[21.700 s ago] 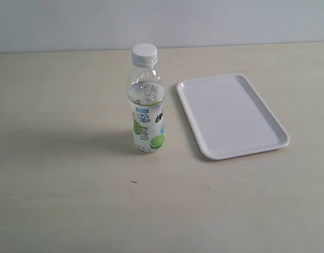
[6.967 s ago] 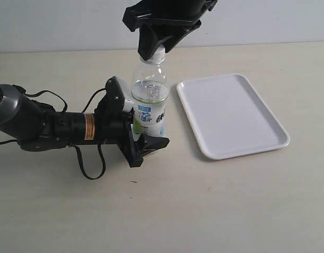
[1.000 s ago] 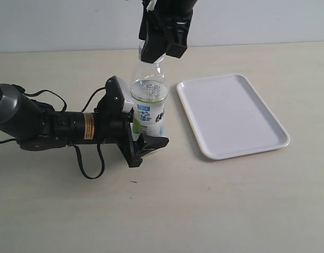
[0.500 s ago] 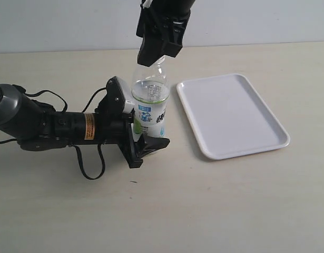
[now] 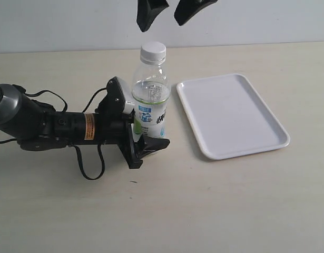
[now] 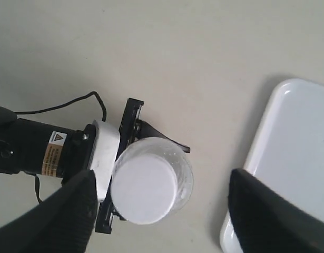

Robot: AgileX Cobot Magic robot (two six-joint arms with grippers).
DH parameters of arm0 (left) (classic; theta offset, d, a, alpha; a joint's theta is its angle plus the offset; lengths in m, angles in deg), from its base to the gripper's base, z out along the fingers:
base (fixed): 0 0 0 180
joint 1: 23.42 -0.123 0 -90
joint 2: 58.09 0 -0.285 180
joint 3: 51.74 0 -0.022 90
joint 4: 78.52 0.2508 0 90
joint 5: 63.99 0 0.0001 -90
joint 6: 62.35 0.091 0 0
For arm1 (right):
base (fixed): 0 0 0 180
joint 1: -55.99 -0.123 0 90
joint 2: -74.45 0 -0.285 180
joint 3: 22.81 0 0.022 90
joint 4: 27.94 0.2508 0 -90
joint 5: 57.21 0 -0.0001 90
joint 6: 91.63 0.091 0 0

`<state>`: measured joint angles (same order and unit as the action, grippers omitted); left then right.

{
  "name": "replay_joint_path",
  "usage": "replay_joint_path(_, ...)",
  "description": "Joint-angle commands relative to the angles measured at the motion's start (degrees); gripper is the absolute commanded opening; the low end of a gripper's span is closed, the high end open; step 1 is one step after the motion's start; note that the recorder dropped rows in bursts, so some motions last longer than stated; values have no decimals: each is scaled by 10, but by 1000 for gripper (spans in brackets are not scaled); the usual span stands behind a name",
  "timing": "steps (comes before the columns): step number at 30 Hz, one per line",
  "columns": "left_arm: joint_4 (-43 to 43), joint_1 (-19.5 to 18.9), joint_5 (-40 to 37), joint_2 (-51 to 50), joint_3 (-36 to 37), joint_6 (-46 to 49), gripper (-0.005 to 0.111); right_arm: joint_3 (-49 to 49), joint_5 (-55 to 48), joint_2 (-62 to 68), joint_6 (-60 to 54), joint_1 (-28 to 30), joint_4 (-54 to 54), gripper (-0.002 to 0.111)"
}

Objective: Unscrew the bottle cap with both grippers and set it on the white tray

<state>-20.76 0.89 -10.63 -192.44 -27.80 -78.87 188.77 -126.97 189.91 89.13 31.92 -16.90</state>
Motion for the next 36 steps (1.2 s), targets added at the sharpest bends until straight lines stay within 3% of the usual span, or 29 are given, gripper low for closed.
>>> replay_joint_path(1, 1, 3, 16, 9, -2, -3, 0, 3, -2, 18, 15, 1, 15, 68)
replay_joint_path(36, 1, 3, 15, 9, -2, -3, 0, 3, -2, 58, 8, 1, 40, 68)
